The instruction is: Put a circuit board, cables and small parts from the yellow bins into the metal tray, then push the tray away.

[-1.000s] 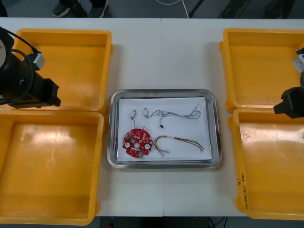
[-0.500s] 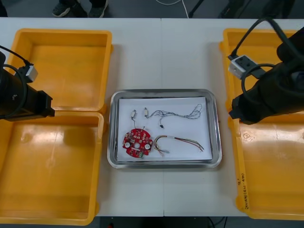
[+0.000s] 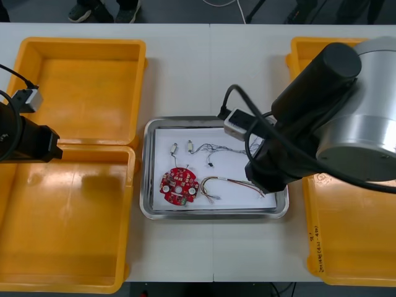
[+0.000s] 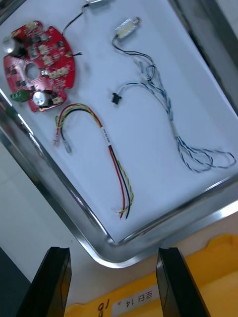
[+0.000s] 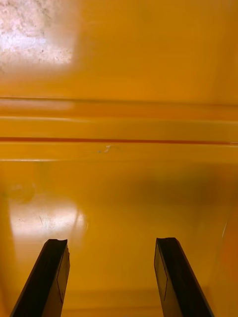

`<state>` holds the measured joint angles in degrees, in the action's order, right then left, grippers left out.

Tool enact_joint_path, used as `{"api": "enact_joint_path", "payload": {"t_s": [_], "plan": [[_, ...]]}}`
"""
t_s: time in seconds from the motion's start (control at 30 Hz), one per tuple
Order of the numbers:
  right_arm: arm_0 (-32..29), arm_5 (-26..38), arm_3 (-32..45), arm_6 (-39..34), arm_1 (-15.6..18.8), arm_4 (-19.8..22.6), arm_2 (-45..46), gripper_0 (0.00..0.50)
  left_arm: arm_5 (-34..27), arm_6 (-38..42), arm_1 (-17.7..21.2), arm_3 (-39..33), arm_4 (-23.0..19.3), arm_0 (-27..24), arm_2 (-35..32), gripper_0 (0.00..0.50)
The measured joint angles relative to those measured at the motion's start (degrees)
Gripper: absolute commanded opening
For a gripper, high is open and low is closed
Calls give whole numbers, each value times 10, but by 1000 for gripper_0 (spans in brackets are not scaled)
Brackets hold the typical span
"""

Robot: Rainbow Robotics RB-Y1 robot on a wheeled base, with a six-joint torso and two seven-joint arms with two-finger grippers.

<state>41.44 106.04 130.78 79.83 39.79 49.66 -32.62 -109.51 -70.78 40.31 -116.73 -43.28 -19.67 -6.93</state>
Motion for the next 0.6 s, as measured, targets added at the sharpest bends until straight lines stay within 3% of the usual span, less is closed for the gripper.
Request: {"api": "enact_joint_path", "payload": {"t_s": [0.13, 0.6], "plan": [[3, -19, 0, 101, -8, -36, -53, 500, 0, 0, 0, 0, 0, 11, -4, 500], [3, -81, -2, 214, -20, -137, -195, 500, 0, 0, 0, -9, 0, 32, -10, 500]]}}
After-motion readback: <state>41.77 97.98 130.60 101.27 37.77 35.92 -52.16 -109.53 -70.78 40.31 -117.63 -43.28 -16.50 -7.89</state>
